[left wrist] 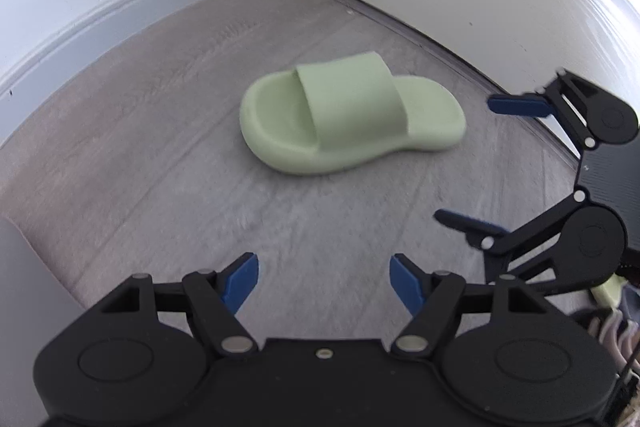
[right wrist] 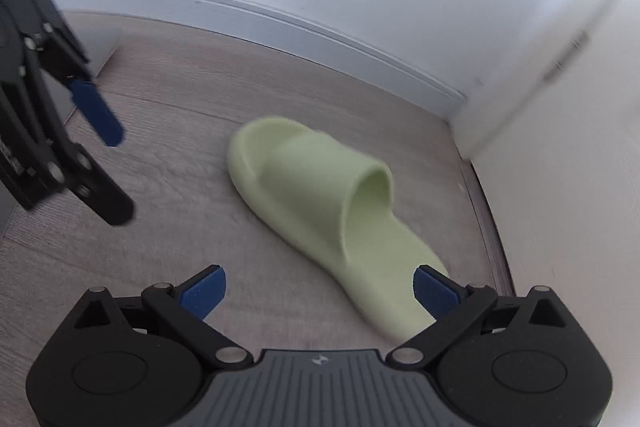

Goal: Organize scattered shoes
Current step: 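Reach down and grasp the remaining pale green slide with the right gripper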

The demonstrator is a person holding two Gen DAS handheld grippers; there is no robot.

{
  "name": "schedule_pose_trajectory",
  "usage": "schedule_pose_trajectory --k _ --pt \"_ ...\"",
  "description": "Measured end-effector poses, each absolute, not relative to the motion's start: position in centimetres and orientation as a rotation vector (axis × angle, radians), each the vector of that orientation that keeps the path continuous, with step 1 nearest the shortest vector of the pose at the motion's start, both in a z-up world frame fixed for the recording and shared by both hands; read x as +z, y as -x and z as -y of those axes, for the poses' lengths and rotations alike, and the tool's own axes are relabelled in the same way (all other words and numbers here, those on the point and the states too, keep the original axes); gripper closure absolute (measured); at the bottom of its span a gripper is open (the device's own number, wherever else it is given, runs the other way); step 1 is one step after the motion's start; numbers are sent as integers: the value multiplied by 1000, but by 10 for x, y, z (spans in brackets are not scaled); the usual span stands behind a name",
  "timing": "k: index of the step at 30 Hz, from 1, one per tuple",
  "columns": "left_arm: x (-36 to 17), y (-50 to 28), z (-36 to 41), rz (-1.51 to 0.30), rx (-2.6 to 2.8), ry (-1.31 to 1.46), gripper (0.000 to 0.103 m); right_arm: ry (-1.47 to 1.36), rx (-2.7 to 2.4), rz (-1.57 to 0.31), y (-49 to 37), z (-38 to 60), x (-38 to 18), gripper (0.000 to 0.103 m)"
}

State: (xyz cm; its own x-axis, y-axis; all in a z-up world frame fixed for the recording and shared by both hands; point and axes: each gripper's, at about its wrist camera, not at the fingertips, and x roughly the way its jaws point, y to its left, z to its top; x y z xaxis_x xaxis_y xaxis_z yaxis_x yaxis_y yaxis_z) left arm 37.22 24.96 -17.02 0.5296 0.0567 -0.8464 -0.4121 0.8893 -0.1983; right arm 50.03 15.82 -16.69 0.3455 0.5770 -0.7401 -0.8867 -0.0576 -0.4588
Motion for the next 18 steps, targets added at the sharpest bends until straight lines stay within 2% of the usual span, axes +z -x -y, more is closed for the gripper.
schedule_pose_trajectory --k 4,11,15,18 --pt "-171 -377 -253 -943 325 369 30 1210 1320 -319 -511 -194 -168 3" --pt "-176 -379 -258 -964 335 415 30 1336 1437 -387 -531 -240 -178 2" --pt "-177 -381 -255 -976 328 408 30 1141 1361 -584 -552 -254 -182 1" --pt "-179 -382 -258 -983 330 430 30 881 1243 -670 -561 -245 -174 1"
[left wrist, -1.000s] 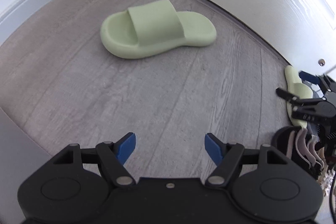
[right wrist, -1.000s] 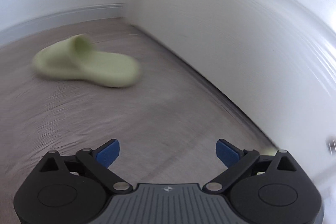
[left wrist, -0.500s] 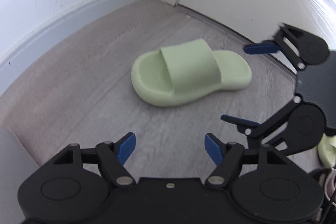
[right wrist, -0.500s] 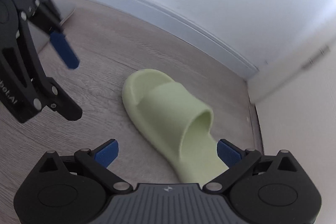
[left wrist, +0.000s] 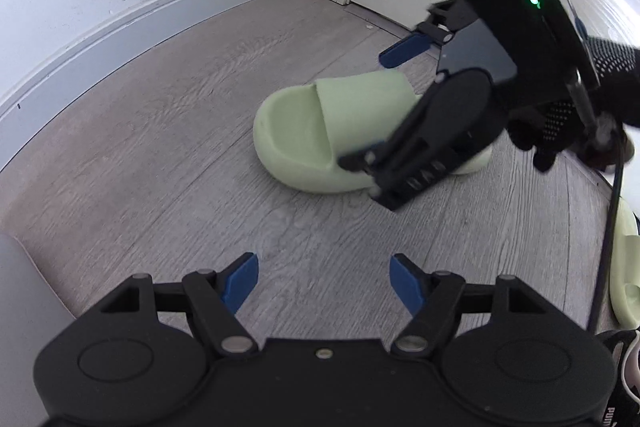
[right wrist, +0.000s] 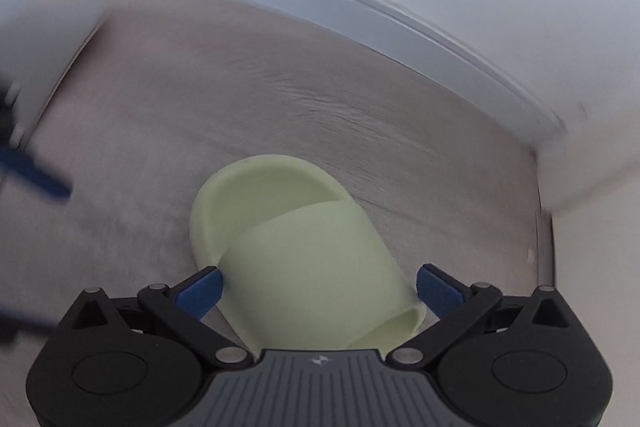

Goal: Organize scattered shoes
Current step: 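Reach down and grasp the remaining pale green slide with the right gripper, then lift and carry the green slide with the right gripper toward the door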

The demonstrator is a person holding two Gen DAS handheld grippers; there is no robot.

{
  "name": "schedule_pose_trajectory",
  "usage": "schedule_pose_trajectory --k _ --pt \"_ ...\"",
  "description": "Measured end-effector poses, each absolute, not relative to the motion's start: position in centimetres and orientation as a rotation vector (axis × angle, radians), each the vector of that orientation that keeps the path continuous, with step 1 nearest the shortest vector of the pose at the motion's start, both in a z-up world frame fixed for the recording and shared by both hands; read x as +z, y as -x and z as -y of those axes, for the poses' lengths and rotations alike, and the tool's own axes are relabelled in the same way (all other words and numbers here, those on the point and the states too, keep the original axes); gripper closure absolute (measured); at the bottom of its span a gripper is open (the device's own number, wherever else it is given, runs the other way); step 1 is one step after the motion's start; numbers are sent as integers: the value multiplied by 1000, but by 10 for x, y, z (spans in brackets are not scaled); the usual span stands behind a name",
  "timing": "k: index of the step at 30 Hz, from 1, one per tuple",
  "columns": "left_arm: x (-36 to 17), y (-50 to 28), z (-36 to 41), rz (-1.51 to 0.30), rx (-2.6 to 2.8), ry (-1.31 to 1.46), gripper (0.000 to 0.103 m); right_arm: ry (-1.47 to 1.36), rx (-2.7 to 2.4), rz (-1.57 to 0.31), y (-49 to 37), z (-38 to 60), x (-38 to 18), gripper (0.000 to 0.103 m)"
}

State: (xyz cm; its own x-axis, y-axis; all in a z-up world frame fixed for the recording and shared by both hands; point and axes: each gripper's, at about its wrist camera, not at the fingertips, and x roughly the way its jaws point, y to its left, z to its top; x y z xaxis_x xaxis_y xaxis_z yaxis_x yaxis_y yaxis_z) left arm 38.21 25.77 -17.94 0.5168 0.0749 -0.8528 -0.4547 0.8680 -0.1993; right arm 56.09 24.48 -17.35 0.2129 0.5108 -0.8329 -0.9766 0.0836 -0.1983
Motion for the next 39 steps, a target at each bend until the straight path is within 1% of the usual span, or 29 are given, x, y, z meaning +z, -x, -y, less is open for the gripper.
schedule_pose_trajectory --k 2,4,9,13,15,21,26,30,33,39 --pt "-182 -382 -263 -991 339 458 30 724 1161 -731 -565 -238 -169 0" --pt "-186 -382 -268 -1000 353 489 30 641 1097 -789 -566 -236 -172 0" --pt "-191 -381 -276 -1023 385 520 30 675 983 -789 -555 -237 -195 0" --pt "-191 -378 -278 -1018 381 515 30 588 921 -809 -553 -224 -199 1" --pt "-190 -376 -277 -1014 374 508 30 545 861 -832 -551 -207 -199 1" --pt "-187 -371 -275 -1005 344 498 30 530 673 -835 -530 -142 -198 1" --pt "-184 -369 -270 -998 315 471 30 386 550 -935 -524 -84 -199 1" --pt "-181 -369 -266 -983 290 452 30 243 495 -933 -510 -59 -194 0" --pt "-179 -370 -266 -978 293 444 30 113 534 -904 -497 -58 -188 0" --pt "-181 -371 -270 -979 323 458 30 164 541 -838 -495 -112 -193 0"
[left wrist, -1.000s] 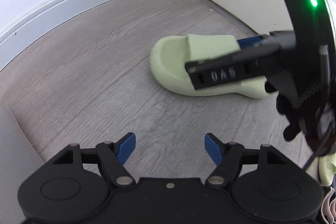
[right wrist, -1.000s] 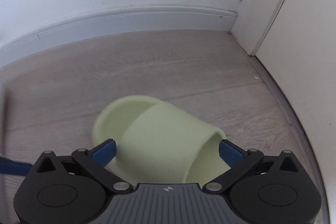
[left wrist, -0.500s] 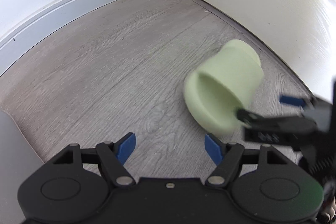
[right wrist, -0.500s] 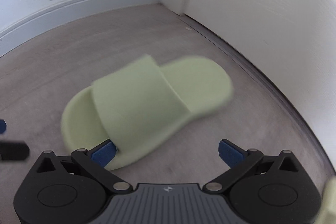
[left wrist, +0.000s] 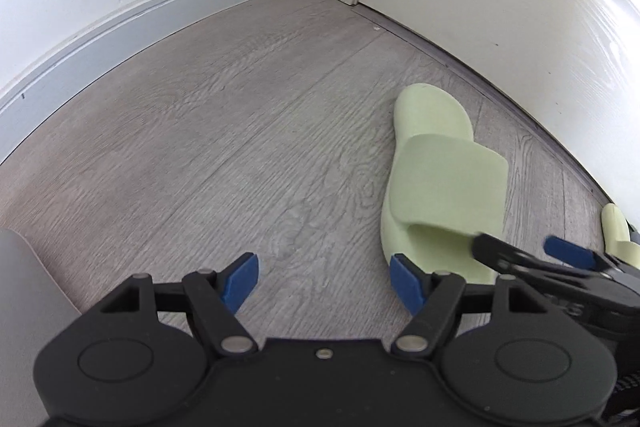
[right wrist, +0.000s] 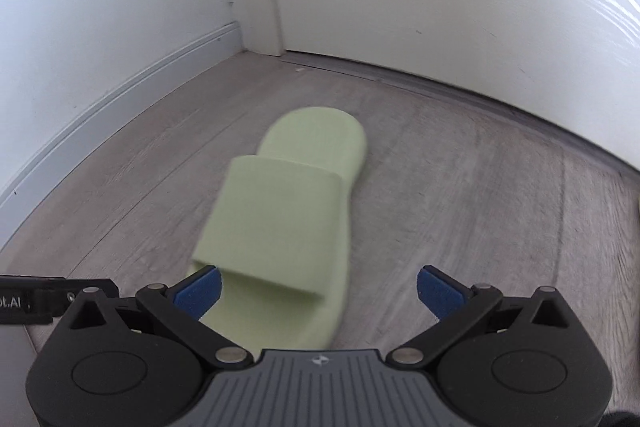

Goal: Organize scattered shoes
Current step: 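Lift and carry the green slide with the right gripper toward the door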

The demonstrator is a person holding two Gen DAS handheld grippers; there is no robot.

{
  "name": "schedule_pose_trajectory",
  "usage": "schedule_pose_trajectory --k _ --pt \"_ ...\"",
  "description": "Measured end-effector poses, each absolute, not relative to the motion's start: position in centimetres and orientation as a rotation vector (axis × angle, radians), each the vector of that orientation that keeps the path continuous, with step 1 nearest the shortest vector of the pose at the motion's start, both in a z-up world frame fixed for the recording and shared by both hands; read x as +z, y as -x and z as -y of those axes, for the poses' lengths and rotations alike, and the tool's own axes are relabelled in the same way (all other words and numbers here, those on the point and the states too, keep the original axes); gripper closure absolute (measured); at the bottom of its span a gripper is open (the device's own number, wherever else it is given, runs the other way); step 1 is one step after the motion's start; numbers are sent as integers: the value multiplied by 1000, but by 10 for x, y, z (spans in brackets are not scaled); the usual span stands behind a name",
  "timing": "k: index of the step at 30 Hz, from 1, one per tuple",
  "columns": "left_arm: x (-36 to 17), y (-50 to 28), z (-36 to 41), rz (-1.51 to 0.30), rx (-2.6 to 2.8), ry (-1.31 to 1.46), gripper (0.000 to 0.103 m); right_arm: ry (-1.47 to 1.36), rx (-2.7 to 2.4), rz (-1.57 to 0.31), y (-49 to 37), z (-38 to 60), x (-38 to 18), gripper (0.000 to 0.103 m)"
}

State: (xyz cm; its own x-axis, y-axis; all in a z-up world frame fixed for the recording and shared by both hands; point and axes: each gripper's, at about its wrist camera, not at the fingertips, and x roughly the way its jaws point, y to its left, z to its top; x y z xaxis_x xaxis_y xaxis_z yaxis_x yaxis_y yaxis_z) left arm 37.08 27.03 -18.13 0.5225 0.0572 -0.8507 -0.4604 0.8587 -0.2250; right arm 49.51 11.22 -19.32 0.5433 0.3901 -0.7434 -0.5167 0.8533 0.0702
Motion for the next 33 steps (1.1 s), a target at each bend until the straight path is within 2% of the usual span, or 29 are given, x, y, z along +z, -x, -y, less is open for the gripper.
schedule_pose_trajectory --k 13,25,33 --pt "-184 -370 -275 -1000 365 474 30 218 454 -811 -517 -169 -219 0" --pt "-184 -368 -275 -994 359 471 30 190 459 -819 -521 -164 -215 2" --pt "-182 -369 -272 -992 333 442 30 176 381 -767 -512 -125 -206 3"
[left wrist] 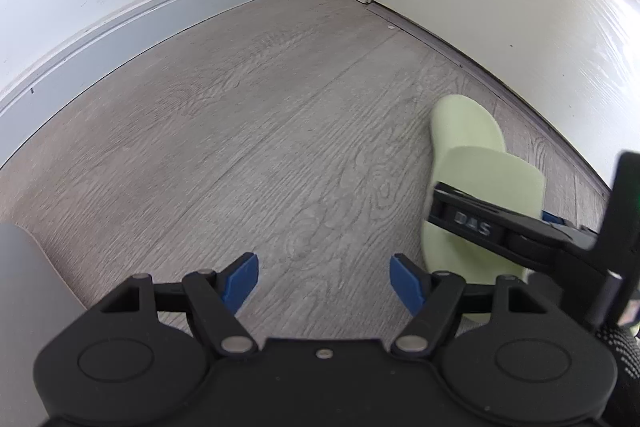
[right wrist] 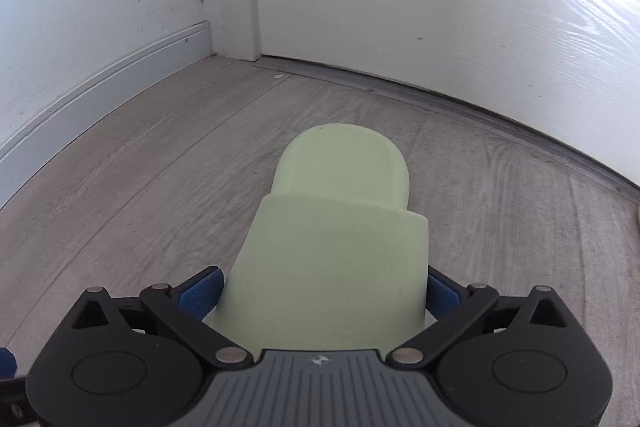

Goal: Organize scattered shoes
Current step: 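Lift and carry the green slide with the right gripper toward the door, then lower the green slide beside the other green slide and release it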

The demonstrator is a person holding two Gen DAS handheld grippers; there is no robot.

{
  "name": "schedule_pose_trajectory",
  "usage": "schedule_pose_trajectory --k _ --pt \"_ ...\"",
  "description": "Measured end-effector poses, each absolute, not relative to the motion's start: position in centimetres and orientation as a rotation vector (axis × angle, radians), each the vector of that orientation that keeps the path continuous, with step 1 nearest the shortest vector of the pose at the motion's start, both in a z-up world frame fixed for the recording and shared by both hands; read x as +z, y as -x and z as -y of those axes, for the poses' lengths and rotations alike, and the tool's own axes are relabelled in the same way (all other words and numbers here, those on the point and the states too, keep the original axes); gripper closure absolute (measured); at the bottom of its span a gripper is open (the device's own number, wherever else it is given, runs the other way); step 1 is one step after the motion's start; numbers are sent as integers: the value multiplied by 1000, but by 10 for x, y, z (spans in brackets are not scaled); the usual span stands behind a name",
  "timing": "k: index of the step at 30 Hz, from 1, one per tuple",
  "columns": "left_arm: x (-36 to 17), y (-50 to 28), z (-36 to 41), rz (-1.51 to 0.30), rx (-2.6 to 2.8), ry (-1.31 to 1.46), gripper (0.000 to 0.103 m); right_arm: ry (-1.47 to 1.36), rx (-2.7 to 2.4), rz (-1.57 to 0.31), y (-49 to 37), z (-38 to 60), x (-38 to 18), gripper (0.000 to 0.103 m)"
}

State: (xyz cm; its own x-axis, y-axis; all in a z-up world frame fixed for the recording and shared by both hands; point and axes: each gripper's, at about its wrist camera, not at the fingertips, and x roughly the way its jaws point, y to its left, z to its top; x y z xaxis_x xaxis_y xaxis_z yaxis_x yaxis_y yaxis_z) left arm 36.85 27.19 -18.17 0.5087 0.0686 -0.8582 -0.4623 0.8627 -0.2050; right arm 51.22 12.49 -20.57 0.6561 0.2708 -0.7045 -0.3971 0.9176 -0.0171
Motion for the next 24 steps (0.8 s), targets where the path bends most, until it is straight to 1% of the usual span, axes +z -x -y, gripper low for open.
schedule_pose_trajectory --k 3,7,14,24 --pt "-181 -369 -269 -992 321 430 30 201 346 -726 -515 -102 -193 3" --pt "-180 -370 -266 -988 305 418 30 173 286 -742 -531 -60 -183 3" --pt "-181 -371 -263 -990 303 411 30 182 129 -773 -559 8 -192 3" --pt "-183 -373 -259 -999 308 391 30 -3 15 -883 -601 60 -205 3"
